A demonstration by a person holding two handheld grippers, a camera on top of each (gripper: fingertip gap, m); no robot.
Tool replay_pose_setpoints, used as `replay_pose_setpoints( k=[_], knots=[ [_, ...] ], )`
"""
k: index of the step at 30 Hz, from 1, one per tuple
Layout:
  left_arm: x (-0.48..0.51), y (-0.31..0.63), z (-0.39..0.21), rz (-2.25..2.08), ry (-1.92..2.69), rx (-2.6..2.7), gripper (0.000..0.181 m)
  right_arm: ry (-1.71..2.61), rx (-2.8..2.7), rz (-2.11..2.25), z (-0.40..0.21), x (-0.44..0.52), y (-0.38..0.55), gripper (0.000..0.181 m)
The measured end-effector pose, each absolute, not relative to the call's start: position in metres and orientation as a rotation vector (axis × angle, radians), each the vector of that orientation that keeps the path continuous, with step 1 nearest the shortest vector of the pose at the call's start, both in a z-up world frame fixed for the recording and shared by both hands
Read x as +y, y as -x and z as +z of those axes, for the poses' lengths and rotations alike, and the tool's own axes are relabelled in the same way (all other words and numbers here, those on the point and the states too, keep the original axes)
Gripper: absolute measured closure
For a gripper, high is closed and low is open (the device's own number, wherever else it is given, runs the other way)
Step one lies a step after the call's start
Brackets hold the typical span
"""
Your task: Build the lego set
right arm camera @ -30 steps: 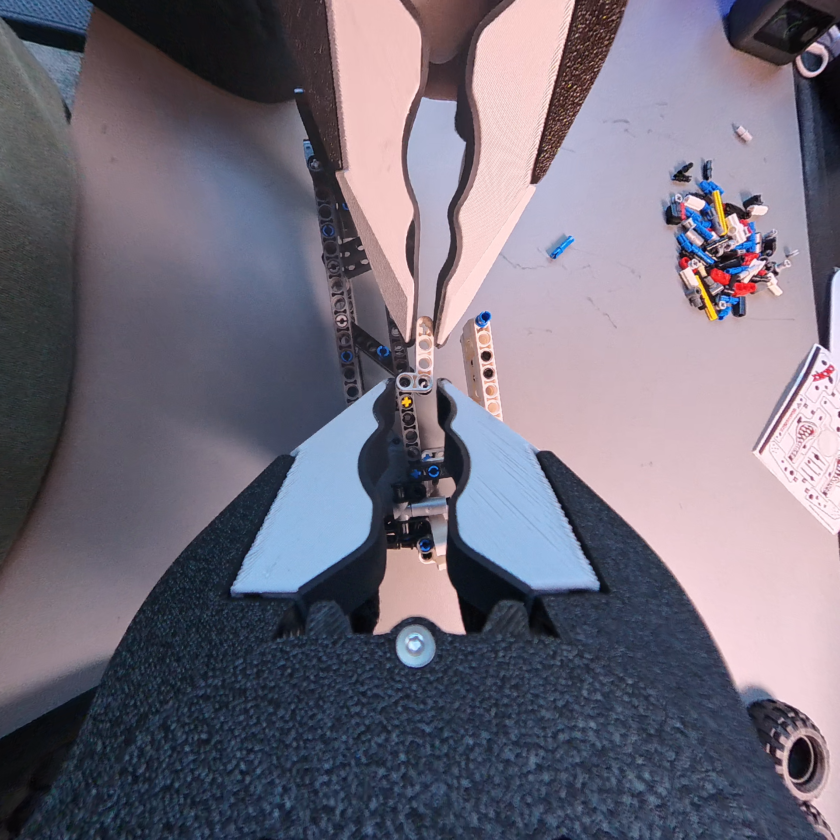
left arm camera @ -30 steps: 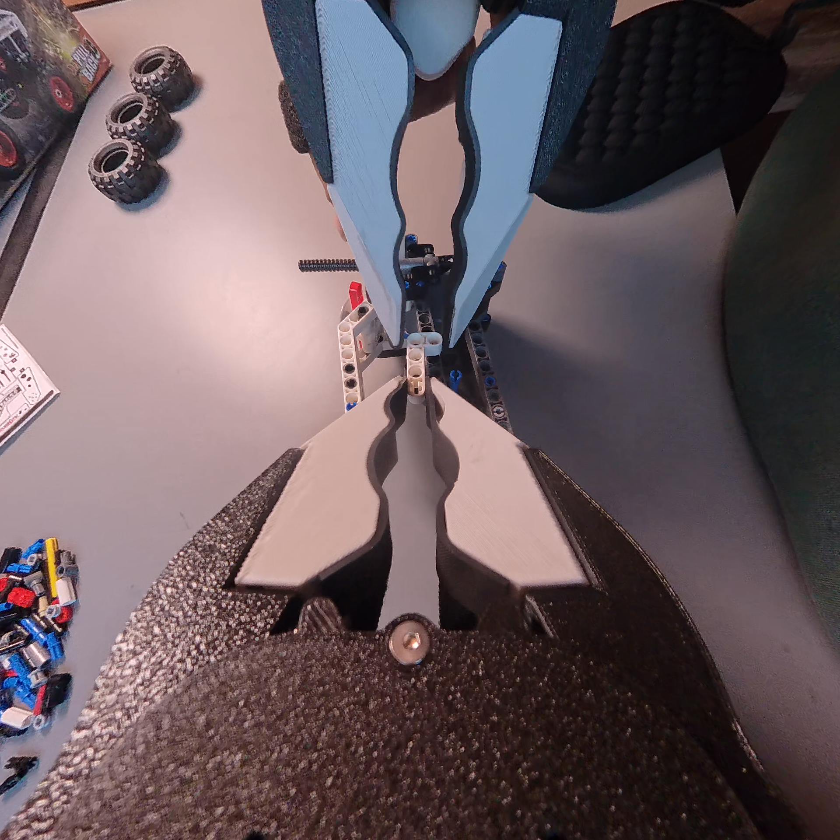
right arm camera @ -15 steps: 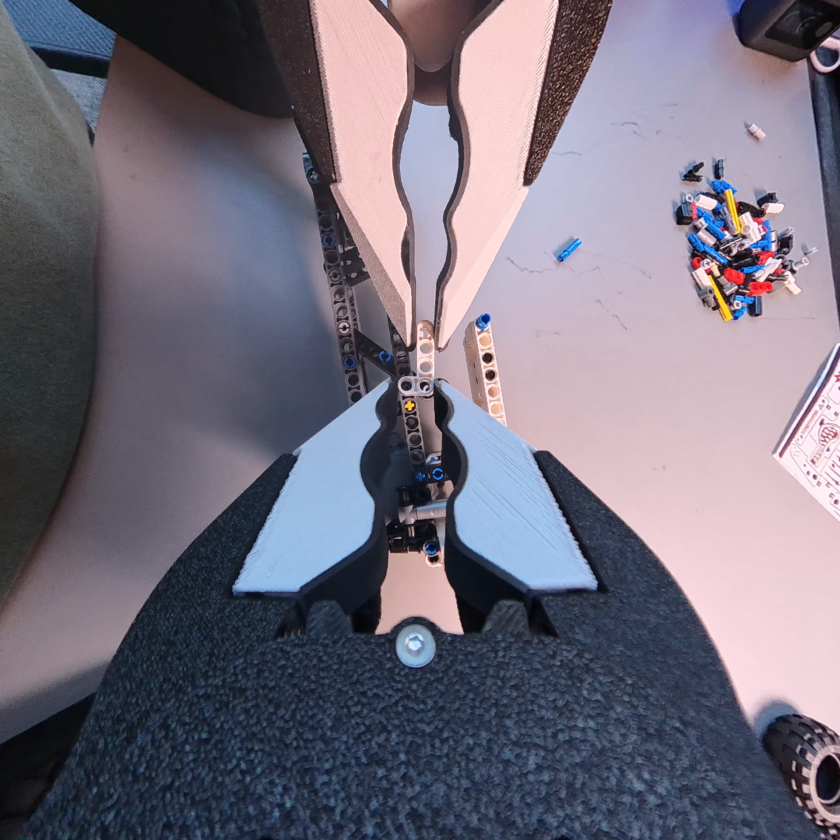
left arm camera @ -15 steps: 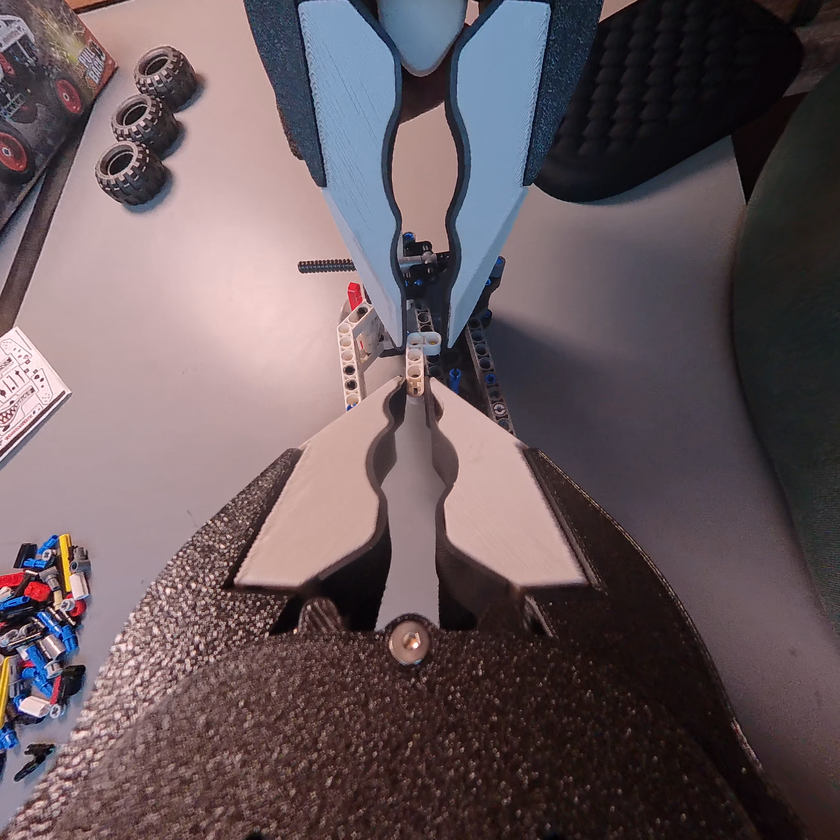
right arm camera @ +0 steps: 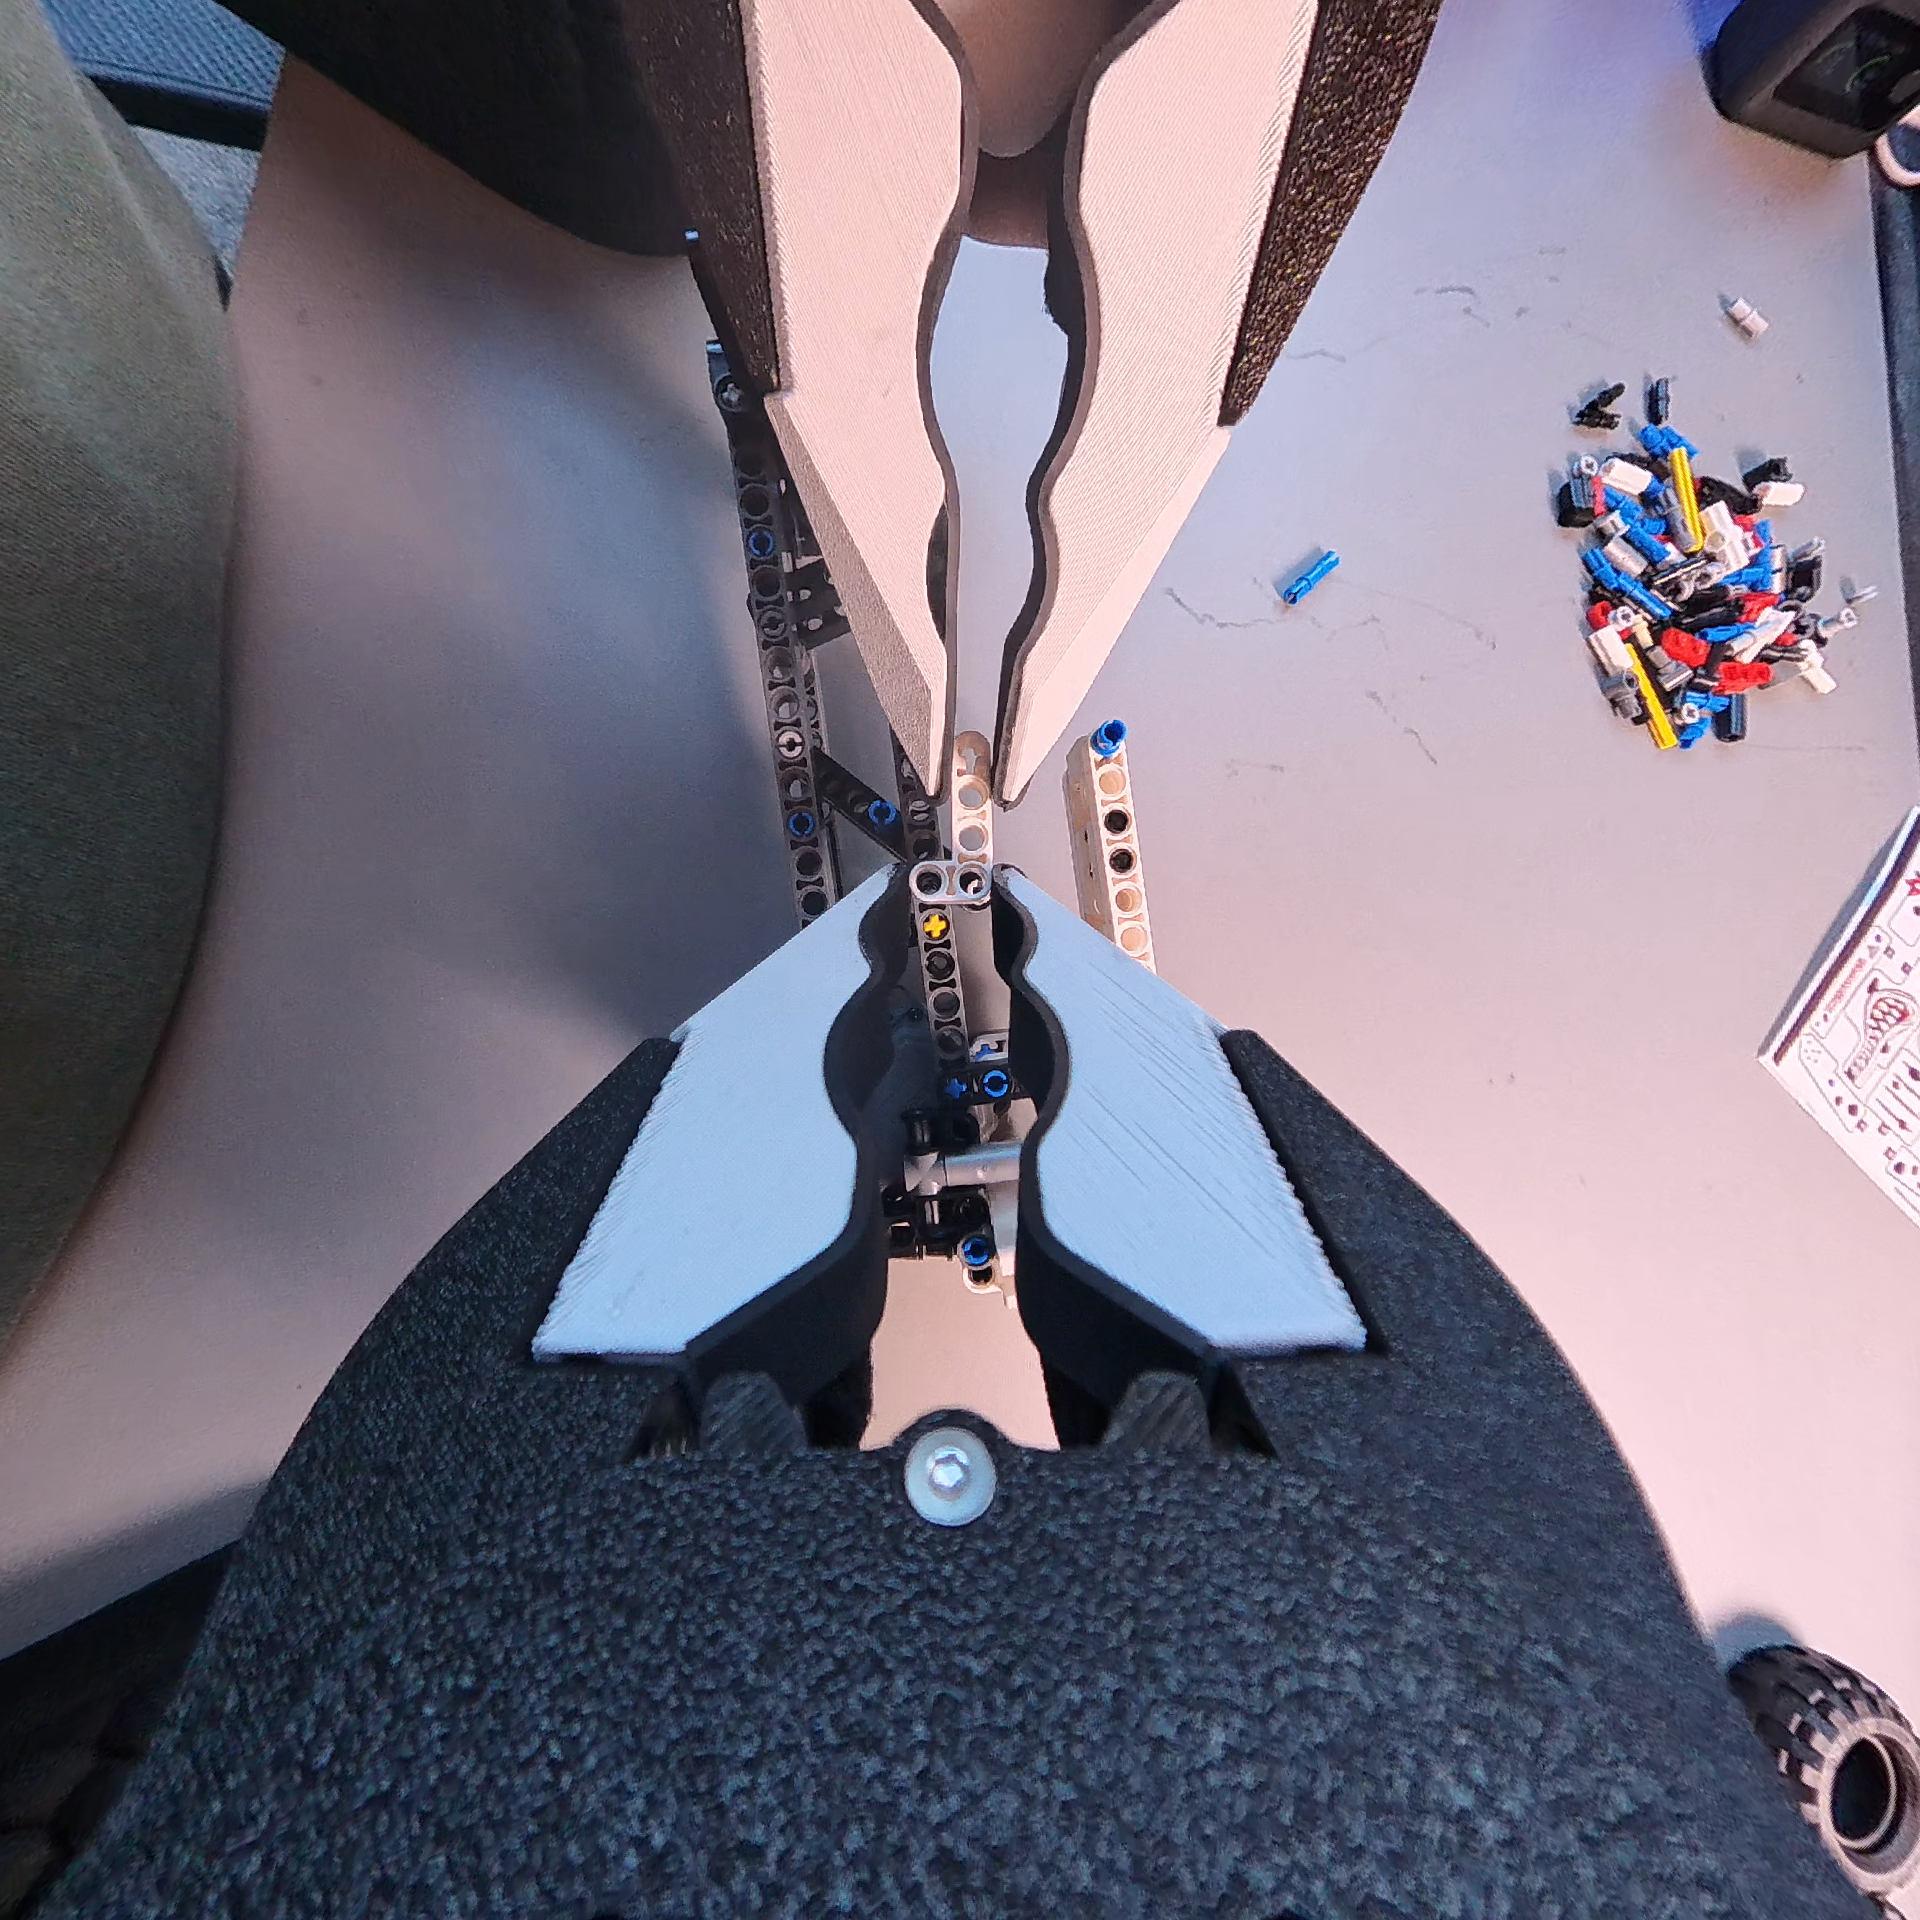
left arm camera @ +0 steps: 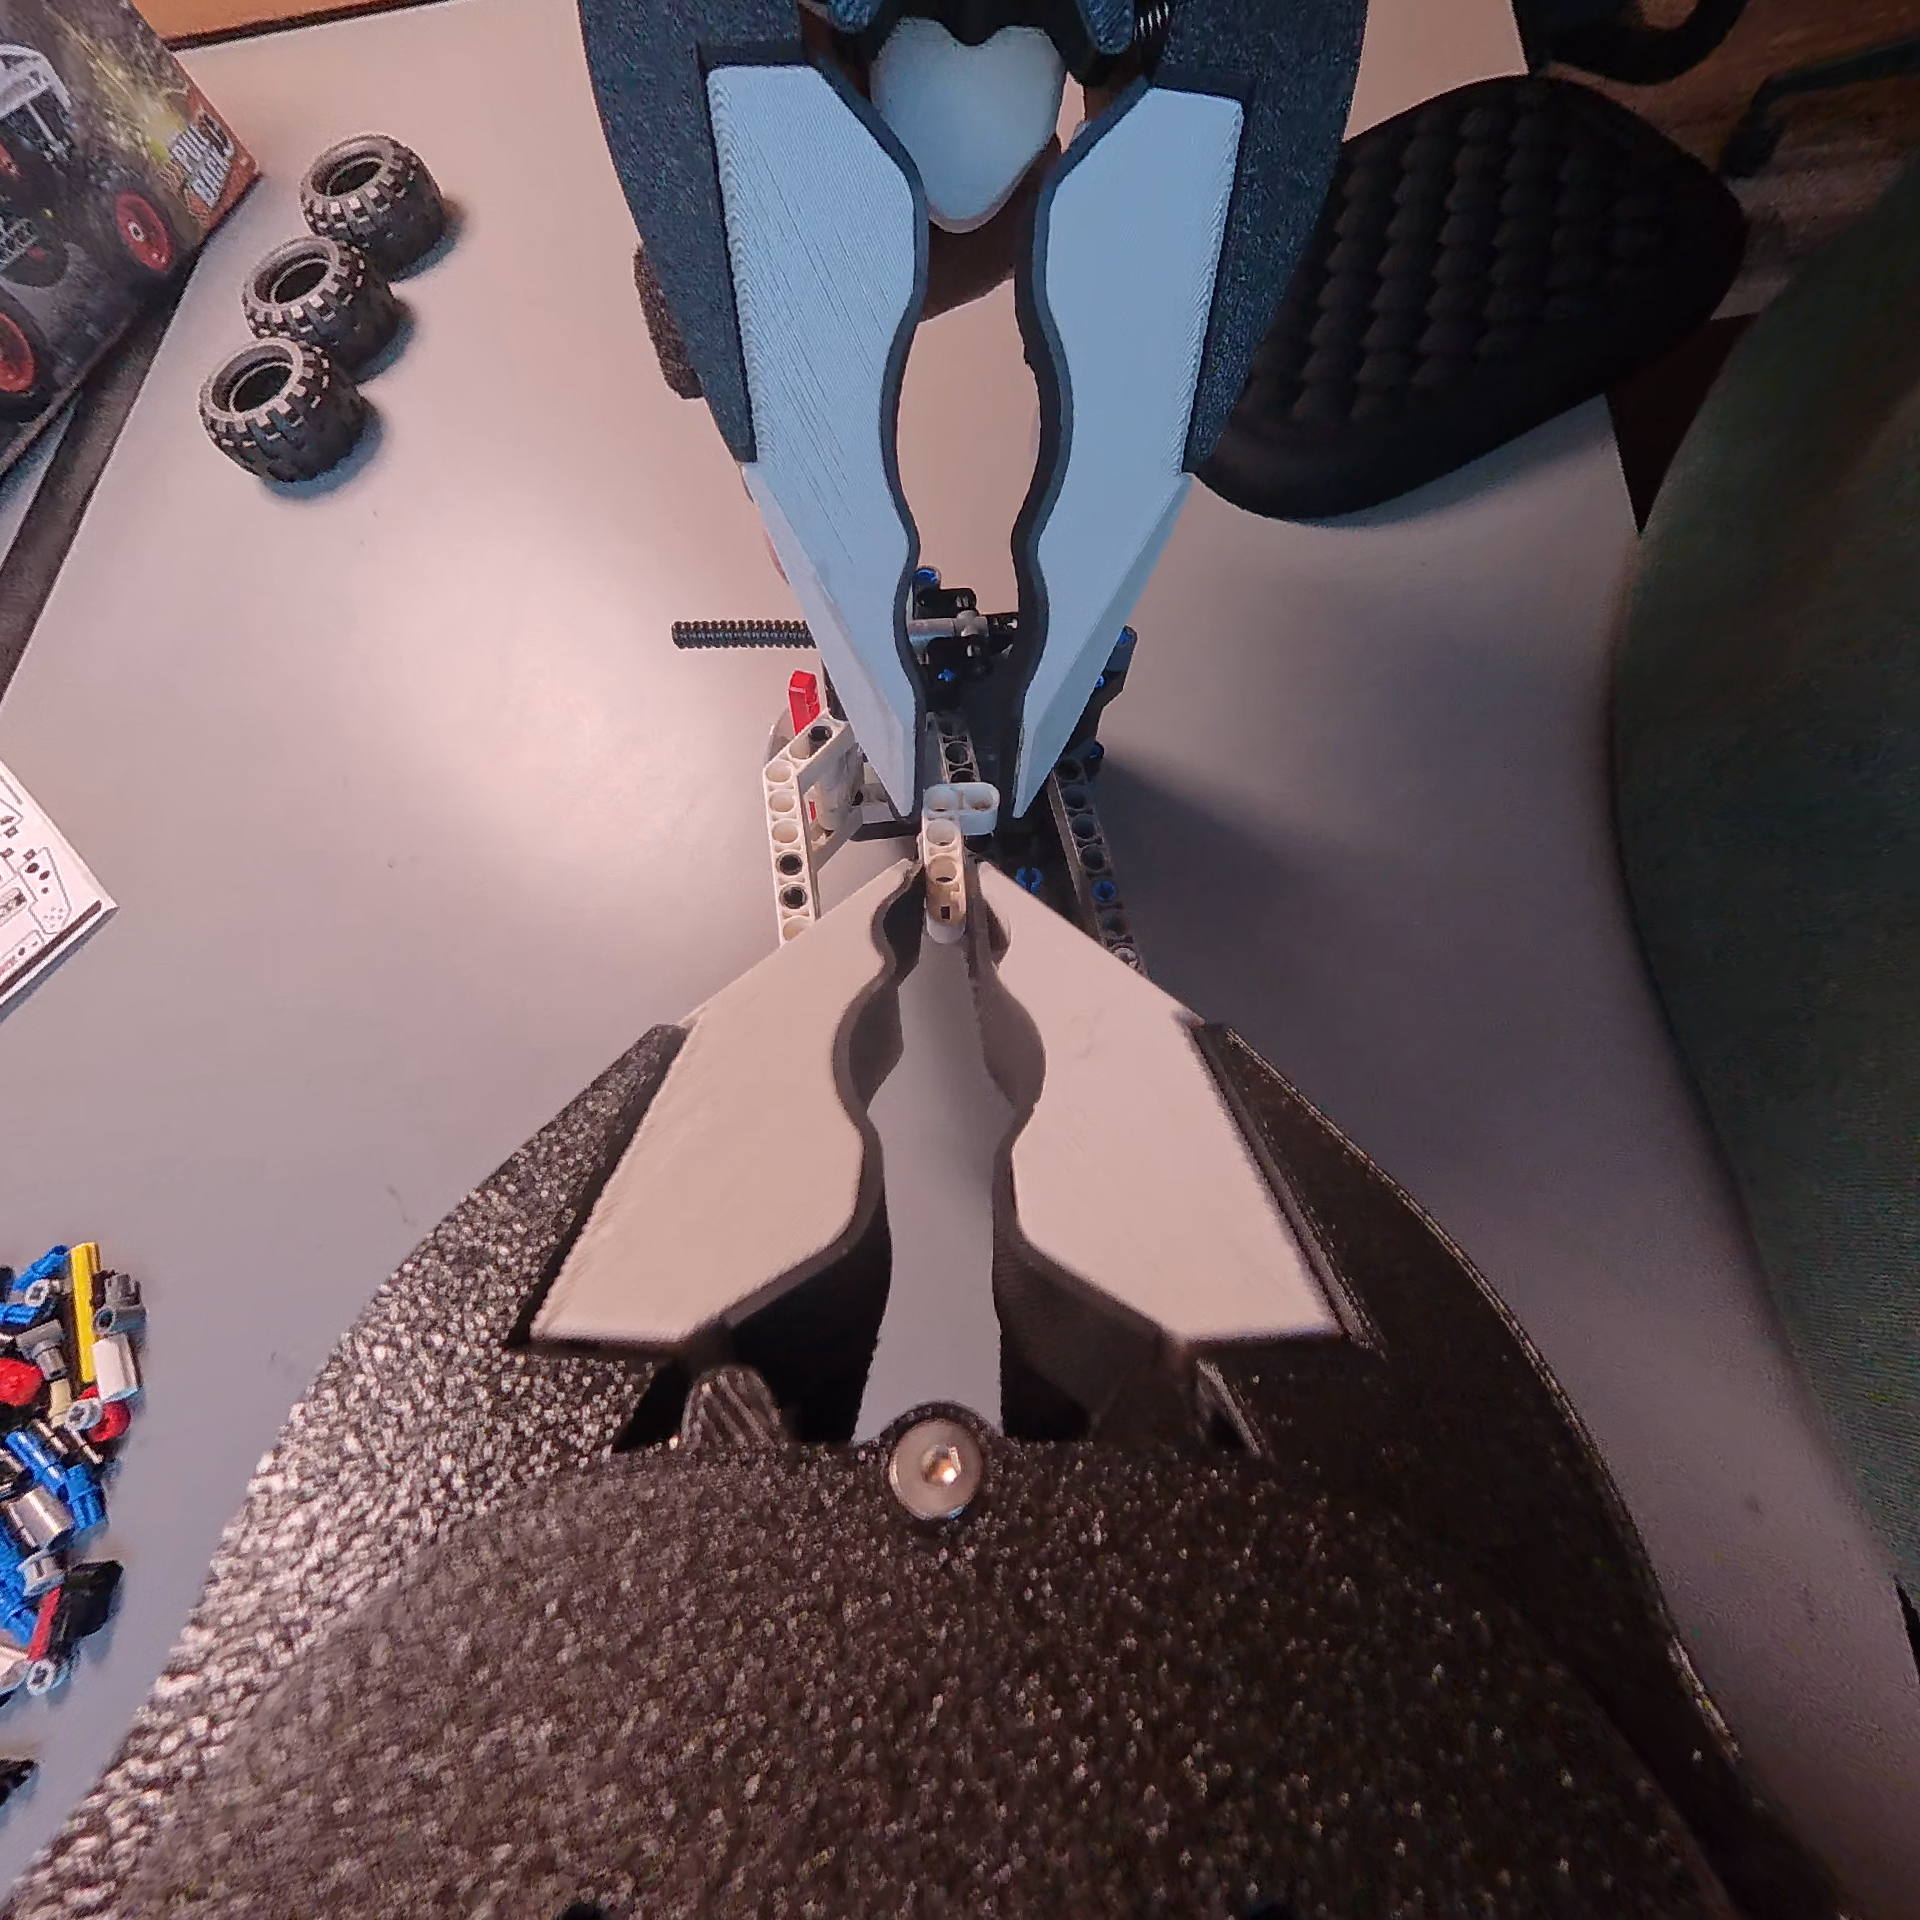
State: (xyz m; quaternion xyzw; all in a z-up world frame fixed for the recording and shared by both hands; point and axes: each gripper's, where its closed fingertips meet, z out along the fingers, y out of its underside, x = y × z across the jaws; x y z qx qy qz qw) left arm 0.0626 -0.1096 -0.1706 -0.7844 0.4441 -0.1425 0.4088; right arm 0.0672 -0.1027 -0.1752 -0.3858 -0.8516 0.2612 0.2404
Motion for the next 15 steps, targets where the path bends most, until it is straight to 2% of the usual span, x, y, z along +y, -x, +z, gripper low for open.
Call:
replay_pose_setpoints(
  k=[15],
  knots=[
    [-0.107,-0.063,-0.174,-0.362,1.989,1.118,0.173,0.961,-2.428,0.637,-0.18,-0.094,-0.07,0.166]
  ],
)
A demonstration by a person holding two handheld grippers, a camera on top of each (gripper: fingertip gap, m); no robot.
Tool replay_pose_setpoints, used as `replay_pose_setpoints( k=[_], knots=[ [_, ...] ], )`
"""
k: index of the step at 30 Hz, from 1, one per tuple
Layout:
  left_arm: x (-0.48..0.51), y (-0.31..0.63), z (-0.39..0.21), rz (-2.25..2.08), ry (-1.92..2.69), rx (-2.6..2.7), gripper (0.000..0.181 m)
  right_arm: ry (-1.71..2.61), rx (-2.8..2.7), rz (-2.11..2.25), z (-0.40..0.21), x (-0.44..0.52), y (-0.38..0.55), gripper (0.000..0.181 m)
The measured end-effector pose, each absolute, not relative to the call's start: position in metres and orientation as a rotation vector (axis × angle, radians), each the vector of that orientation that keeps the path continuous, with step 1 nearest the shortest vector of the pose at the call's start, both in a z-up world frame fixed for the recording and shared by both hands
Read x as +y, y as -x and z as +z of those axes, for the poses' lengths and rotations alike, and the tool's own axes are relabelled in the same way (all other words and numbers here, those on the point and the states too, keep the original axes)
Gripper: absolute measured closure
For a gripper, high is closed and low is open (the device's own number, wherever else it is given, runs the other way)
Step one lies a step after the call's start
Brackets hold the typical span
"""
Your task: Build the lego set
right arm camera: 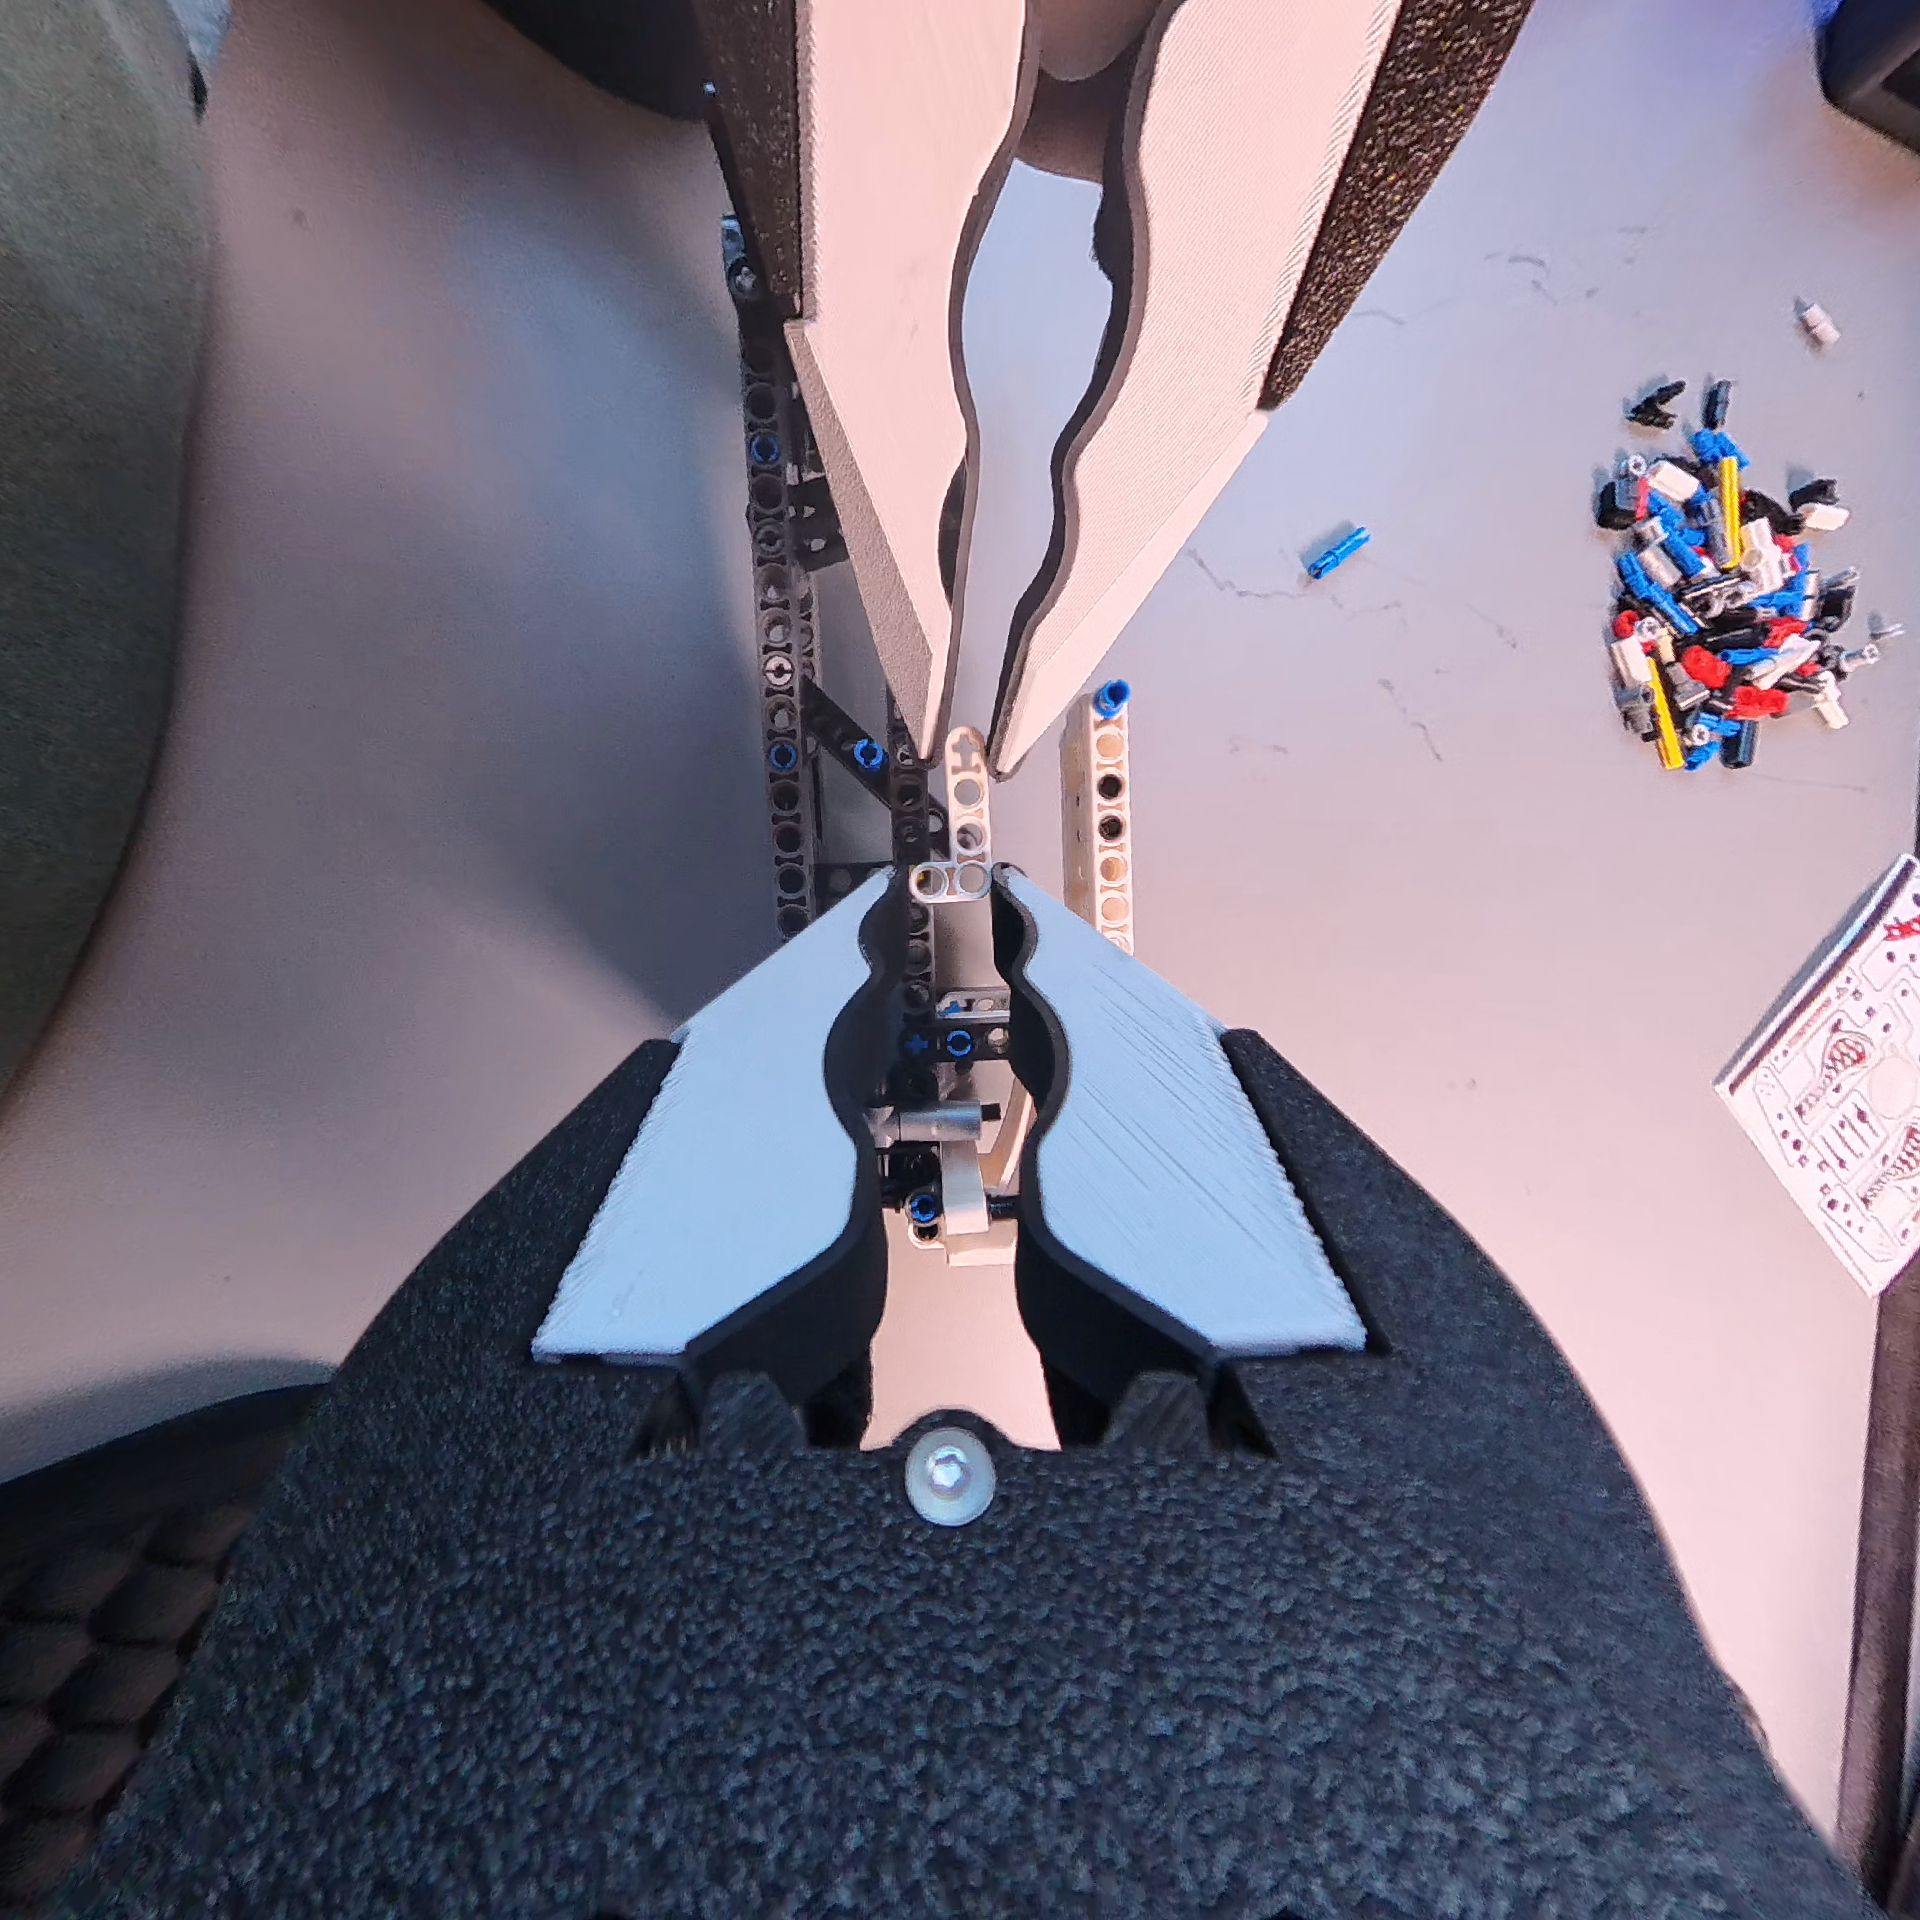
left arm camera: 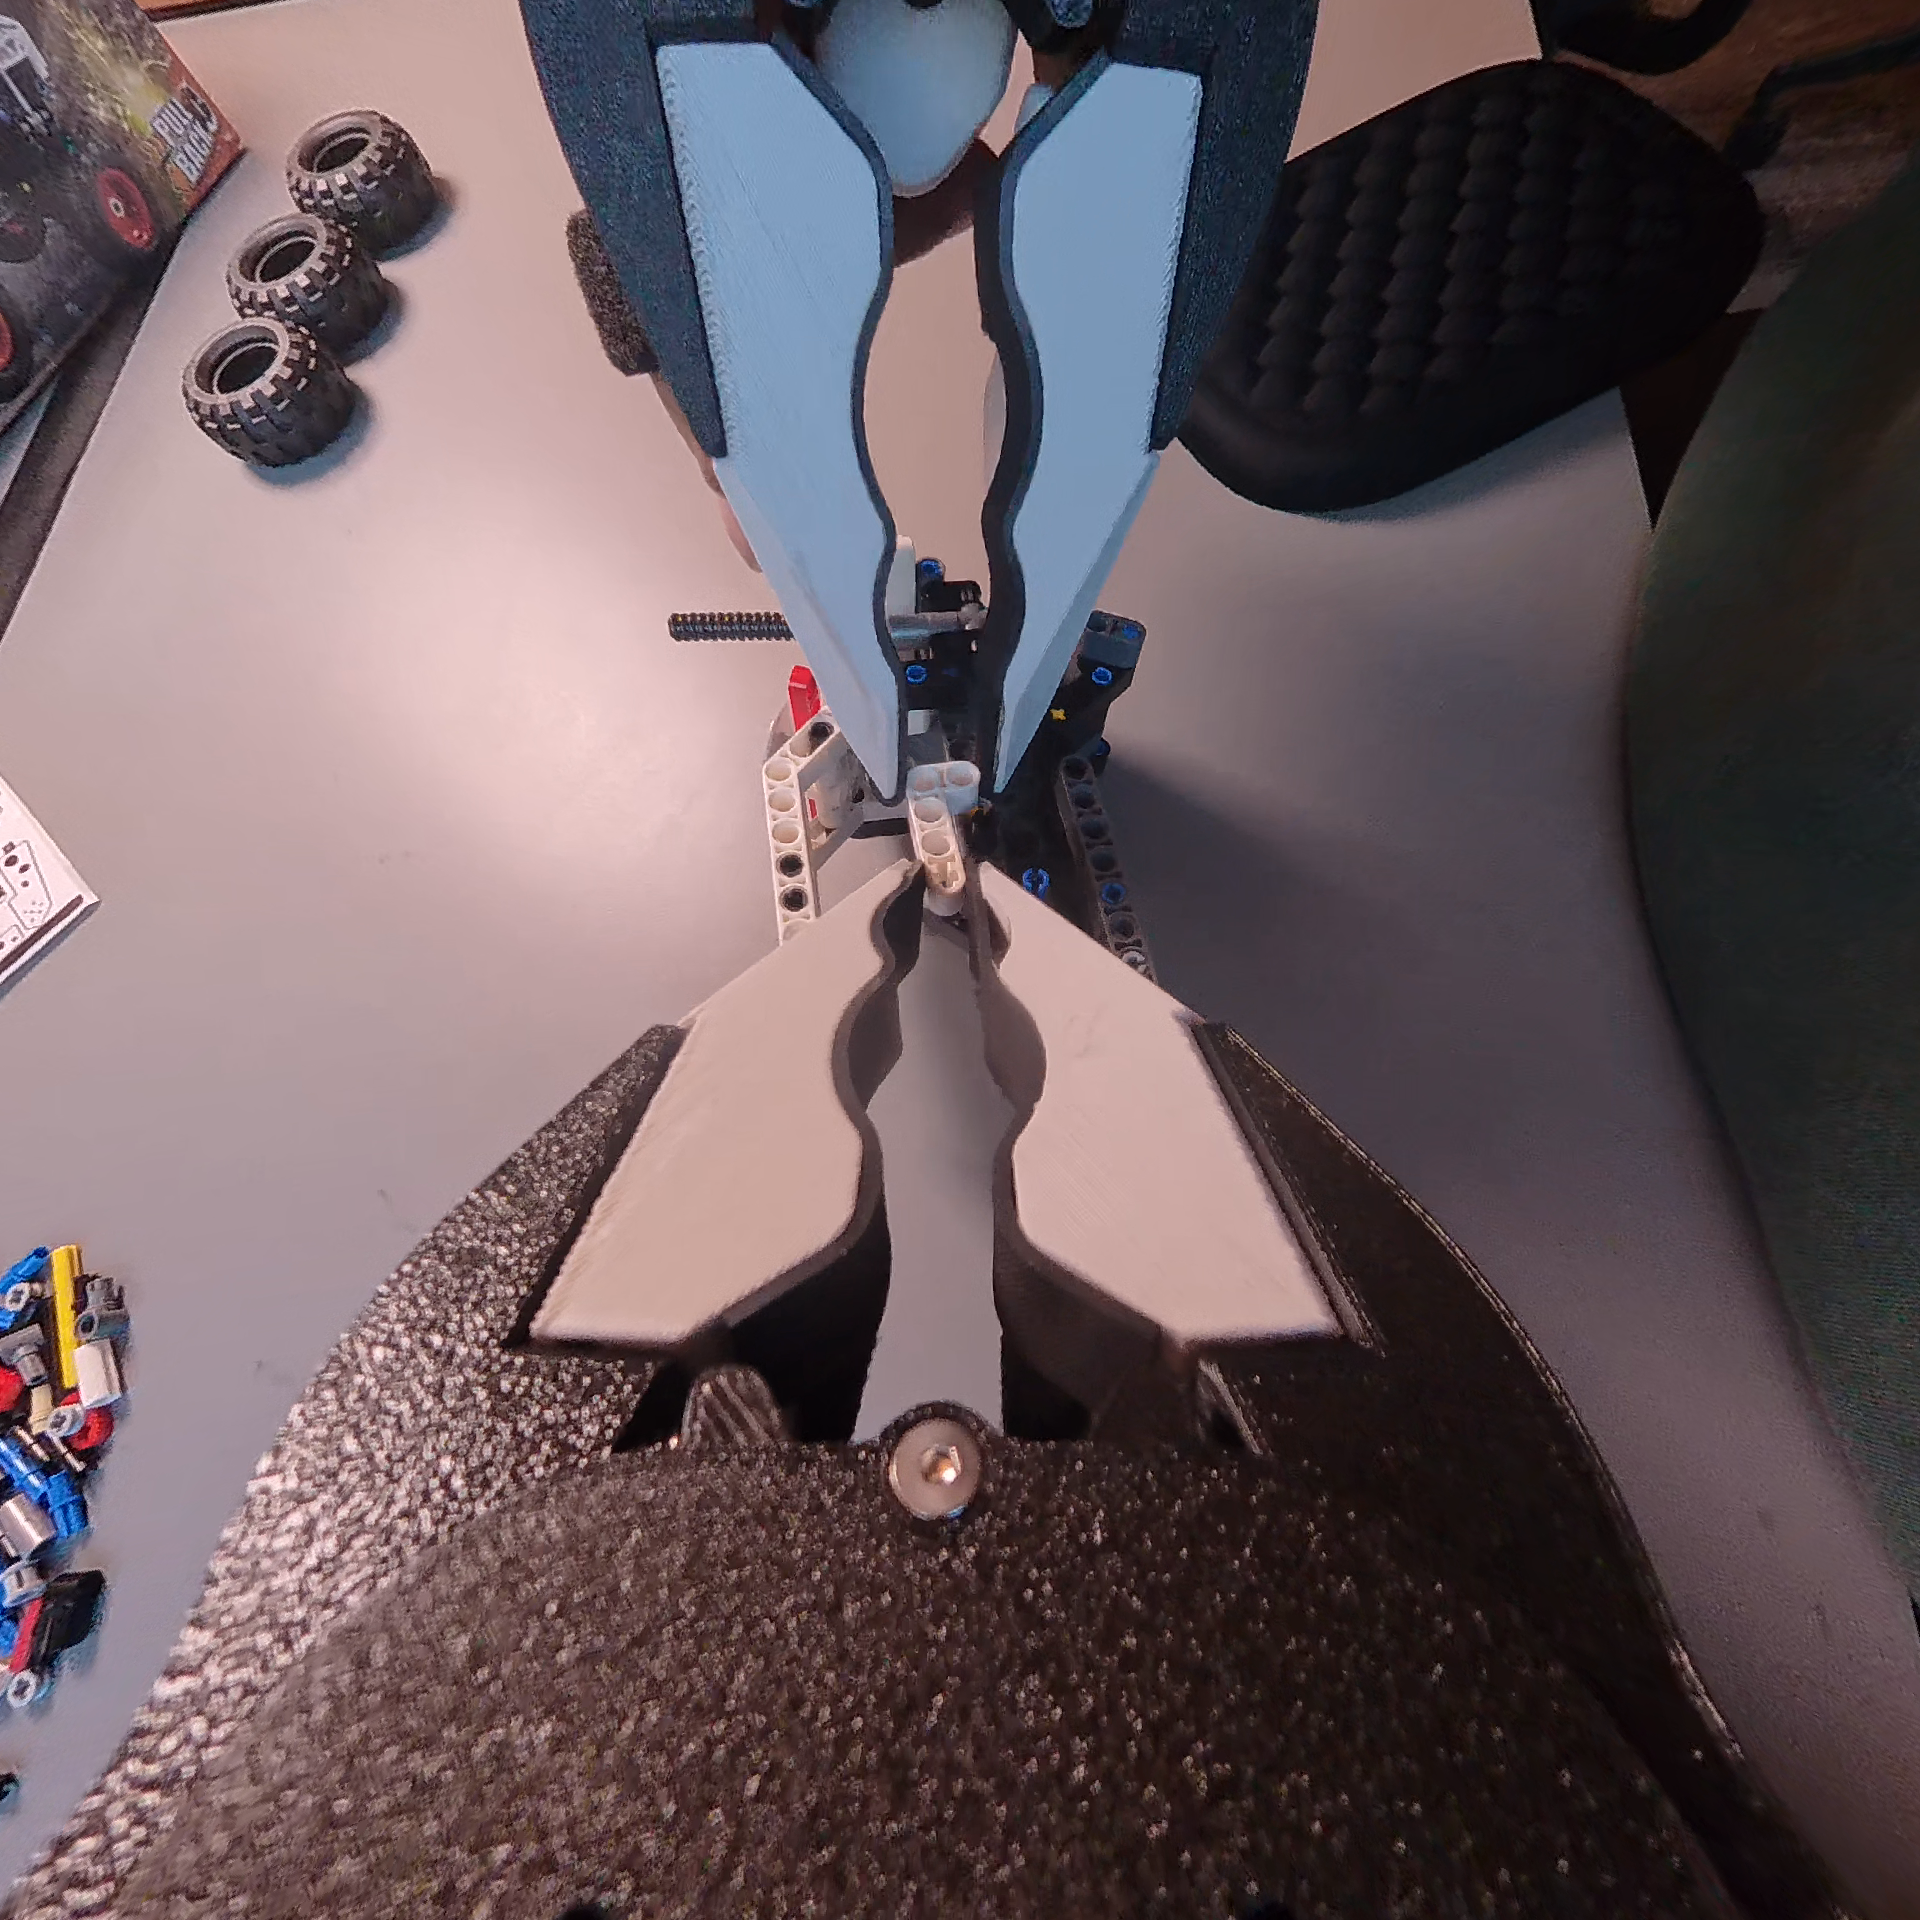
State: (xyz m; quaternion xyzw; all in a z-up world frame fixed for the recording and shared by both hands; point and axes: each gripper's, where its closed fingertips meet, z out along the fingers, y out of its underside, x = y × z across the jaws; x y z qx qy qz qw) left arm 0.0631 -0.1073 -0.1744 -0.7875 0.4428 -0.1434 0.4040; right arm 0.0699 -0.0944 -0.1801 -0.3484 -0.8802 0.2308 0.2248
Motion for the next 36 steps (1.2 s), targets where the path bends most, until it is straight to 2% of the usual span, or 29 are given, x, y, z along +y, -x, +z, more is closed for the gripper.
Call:
replay_pose_setpoints(
  k=[19,28,36],
  knots=[
    [-0.111,-0.0597,-0.1814,-0.383,2.037,1.106,0.174,0.959,-2.454,0.709,-0.1768,-0.0959,-0.0683,0.161],
    [-0.109,-0.0588,-0.1807,-0.302,2.047,1.138,0.174,0.987,-2.458,0.765,-0.179,-0.0981,-0.0686,0.166],
    [-0.111,-0.0615,-0.1801,-0.43,2.068,1.081,0.174,1.013,-2.508,0.791,-0.1815,-0.1001,-0.0703,0.166]
  ],
)
